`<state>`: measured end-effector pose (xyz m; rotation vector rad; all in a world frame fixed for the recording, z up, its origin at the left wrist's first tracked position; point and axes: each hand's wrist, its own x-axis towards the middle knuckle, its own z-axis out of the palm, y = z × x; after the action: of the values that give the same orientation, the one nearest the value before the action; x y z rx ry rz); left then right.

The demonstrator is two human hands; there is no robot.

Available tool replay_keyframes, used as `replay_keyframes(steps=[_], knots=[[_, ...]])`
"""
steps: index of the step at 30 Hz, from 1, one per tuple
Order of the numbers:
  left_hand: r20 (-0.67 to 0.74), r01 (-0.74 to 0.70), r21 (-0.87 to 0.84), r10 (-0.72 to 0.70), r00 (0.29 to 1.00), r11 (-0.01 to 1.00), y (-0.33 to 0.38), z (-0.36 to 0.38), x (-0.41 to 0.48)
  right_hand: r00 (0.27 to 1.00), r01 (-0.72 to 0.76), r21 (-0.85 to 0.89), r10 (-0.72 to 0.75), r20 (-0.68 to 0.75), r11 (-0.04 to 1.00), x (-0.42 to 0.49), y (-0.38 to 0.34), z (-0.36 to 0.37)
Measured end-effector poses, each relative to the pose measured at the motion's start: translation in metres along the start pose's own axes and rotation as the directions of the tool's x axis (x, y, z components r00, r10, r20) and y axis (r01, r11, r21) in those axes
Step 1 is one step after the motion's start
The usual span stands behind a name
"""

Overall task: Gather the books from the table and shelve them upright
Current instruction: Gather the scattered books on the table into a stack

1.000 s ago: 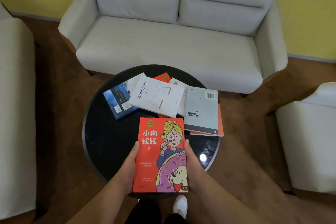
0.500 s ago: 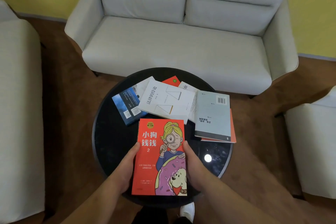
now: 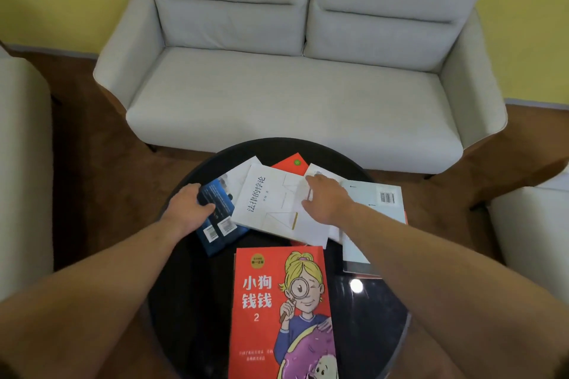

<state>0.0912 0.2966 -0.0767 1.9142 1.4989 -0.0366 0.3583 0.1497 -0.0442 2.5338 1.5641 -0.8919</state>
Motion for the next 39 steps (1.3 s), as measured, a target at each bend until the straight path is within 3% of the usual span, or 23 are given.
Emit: replay_keyframes(steps=[2, 6, 8, 12, 16, 19, 23, 27, 34, 39], knots=[[0.095, -0.026, 0.1, 0.016, 0.995, 0.995, -0.001, 0.003, 0.014, 0.998, -0.022, -0.2, 0.033, 0.049, 0.98, 0.016, -0.001, -0.002], [0.1, 0.006, 0.333, -0.042, 0.994, 0.943, 0.006, 0.005, 0.024, 0.996, -0.04, -0.201, 0.055, 0.073, 0.979, 0.031, 0.0, 0.0], [0.1, 0.03, 0.359, -0.07, 0.993, 0.933, 0.009, 0.002, 0.029, 0.996, -0.038, -0.194, 0.052, 0.066, 0.98, 0.033, 0.001, -0.005], [0.169, 0.102, 0.269, -0.151, 0.974, 0.958, 0.0, -0.002, 0.037, 0.991, -0.075, -0.176, 0.092, 0.093, 0.982, 0.033, 0.0, -0.01], [0.394, 0.28, -0.002, -0.256, 0.883, 0.96, -0.004, -0.005, 0.027, 0.993, -0.076, -0.077, 0.082, 0.082, 0.994, 0.03, -0.002, -0.01], [0.474, 0.305, -0.104, -0.222, 0.852, 0.947, 0.0, -0.013, 0.02, 0.996, -0.05, -0.042, 0.053, 0.071, 0.998, 0.023, -0.003, -0.016], [0.439, 0.252, -0.274, -0.112, 0.892, 0.928, 0.001, -0.032, 0.005, 0.994, 0.038, -0.16, -0.021, 0.108, 0.986, 0.007, -0.008, -0.035], [0.278, 0.163, -0.362, -0.061, 0.959, 0.918, -0.003, -0.047, -0.022, 0.989, 0.122, -0.109, -0.112, 0.092, 0.986, -0.022, -0.012, -0.045], [0.023, 0.082, -0.624, -0.087, 0.996, 0.777, 0.013, -0.073, -0.1, 0.975, 0.074, -0.139, -0.101, -0.199, 0.988, -0.09, -0.012, -0.074], [0.018, 0.094, -0.726, -0.117, 0.993, 0.681, 0.024, -0.077, -0.165, 0.946, 0.019, 0.002, -0.018, -0.323, 1.0, -0.144, -0.005, -0.088]])
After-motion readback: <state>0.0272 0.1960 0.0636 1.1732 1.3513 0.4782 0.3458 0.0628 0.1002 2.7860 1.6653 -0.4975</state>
